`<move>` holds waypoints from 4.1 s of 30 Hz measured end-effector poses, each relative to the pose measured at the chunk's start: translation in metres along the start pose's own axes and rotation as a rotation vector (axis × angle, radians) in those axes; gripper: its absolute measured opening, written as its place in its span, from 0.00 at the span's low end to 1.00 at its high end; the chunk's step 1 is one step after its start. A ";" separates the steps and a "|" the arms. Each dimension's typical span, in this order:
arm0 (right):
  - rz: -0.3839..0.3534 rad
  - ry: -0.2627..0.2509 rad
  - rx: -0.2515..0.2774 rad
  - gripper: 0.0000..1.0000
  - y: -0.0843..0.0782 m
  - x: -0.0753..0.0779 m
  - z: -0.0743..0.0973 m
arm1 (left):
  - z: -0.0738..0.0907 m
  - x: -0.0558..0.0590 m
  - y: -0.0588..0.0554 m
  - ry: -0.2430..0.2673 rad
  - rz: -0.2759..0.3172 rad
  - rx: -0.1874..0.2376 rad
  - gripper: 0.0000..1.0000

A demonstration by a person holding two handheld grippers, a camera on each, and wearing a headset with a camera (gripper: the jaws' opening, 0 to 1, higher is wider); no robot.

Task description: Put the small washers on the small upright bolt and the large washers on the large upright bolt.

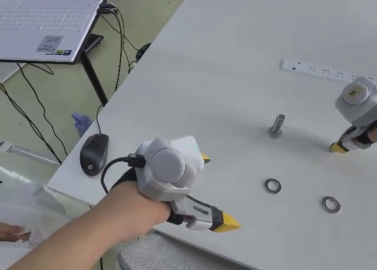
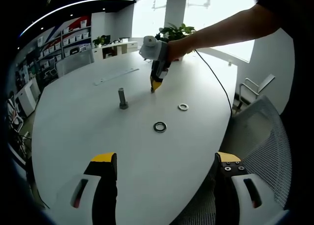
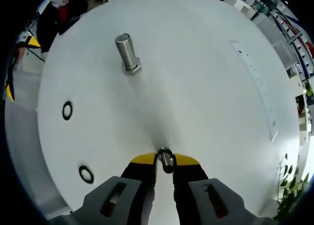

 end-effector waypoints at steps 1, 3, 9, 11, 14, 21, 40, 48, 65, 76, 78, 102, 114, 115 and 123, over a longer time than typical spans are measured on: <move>0.002 -0.001 0.000 0.13 0.000 0.000 0.000 | 0.000 0.000 0.000 0.001 0.000 0.002 0.81; 0.006 -0.004 0.000 0.13 0.000 0.000 0.001 | 0.000 0.000 0.000 0.000 0.003 0.003 0.81; 0.035 -0.009 -0.014 0.14 -0.001 -0.003 0.000 | 0.000 0.001 -0.001 -0.002 0.000 0.002 0.81; 0.039 -0.011 -0.014 0.14 -0.001 -0.003 0.000 | 0.000 0.001 -0.001 -0.003 -0.001 0.000 0.81; 0.038 -0.012 -0.012 0.15 -0.001 -0.002 0.001 | 0.001 0.001 -0.001 -0.004 -0.004 0.000 0.81; 0.020 -0.016 0.016 0.21 -0.001 0.002 0.006 | 0.001 0.001 0.000 -0.003 -0.006 0.000 0.81; -0.014 -0.049 0.161 0.30 0.000 -0.004 0.069 | 0.003 0.000 0.004 -0.001 -0.013 0.016 0.81; -0.006 -0.033 0.183 0.31 -0.006 -0.026 0.091 | 0.004 0.000 0.004 0.001 -0.015 0.017 0.81; 0.042 0.034 0.163 0.31 -0.006 -0.065 0.092 | 0.008 0.003 0.008 0.005 -0.028 0.021 0.81; 0.074 0.059 0.139 0.35 -0.023 -0.095 0.086 | 0.011 0.009 0.005 0.008 -0.027 0.021 0.81; 0.077 0.067 0.137 0.35 -0.025 -0.100 0.086 | 0.011 0.009 0.005 0.007 -0.024 0.020 0.81; 0.167 0.108 0.102 0.40 -0.058 -0.124 0.044 | 0.012 0.013 0.006 0.006 -0.034 0.020 0.81; 0.191 0.111 0.078 0.39 -0.060 -0.115 0.013 | 0.013 0.011 0.005 0.010 -0.030 0.018 0.81; 0.193 0.108 0.077 0.39 -0.061 -0.115 0.012 | 0.013 0.011 0.004 0.011 -0.029 0.018 0.81; 0.199 0.106 0.067 0.39 -0.063 -0.112 0.005 | 0.012 0.011 0.003 0.012 -0.023 0.016 0.81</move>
Point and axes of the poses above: the centre of the closed fingertips' face, and the gripper's own axes: z roughly backward along the fingers, x roughly to its right, y roughly out of its top, the point moved 10 cm from there along z, roughly backward along the fingers, and after that the axes turned 2 degrees about x, right-handed, at the moved point
